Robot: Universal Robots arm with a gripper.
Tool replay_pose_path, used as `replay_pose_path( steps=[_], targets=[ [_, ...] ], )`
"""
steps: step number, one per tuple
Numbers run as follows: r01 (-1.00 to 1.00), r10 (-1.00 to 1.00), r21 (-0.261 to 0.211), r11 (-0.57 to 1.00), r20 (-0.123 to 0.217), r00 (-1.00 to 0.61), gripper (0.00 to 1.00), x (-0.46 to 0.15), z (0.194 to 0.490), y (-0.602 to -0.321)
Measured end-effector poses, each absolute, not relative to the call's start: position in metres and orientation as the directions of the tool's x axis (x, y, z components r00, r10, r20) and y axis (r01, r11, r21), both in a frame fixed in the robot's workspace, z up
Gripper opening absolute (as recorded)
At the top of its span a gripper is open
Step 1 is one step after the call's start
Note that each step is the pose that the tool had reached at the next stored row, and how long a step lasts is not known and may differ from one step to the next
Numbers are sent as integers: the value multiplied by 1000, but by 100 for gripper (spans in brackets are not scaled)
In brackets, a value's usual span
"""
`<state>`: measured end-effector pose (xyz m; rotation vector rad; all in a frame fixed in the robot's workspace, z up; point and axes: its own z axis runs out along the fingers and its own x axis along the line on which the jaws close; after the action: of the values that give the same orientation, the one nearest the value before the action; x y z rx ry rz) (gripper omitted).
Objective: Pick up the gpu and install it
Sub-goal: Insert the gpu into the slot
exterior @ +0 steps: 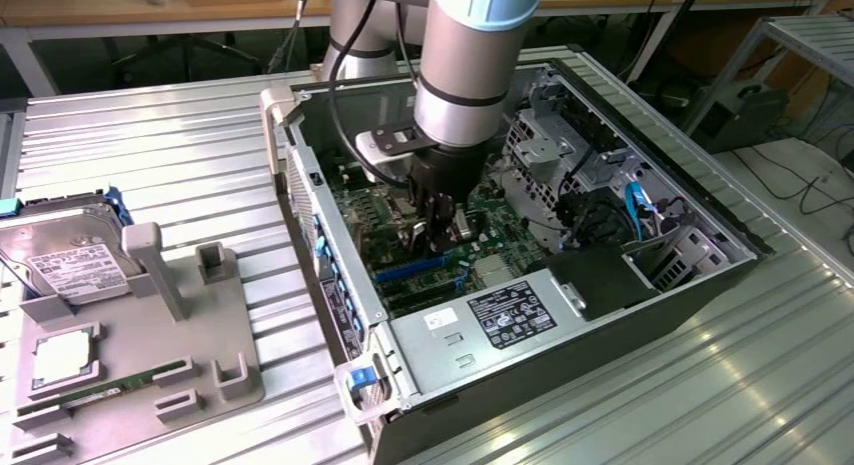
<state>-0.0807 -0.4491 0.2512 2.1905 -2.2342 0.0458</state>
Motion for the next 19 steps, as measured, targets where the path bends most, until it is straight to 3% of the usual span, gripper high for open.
replay_pose_path(
  steps=[19],
  targets=[
    [-1000, -999, -12, 19, 26, -20, 29, -90, 239, -449]
  ],
)
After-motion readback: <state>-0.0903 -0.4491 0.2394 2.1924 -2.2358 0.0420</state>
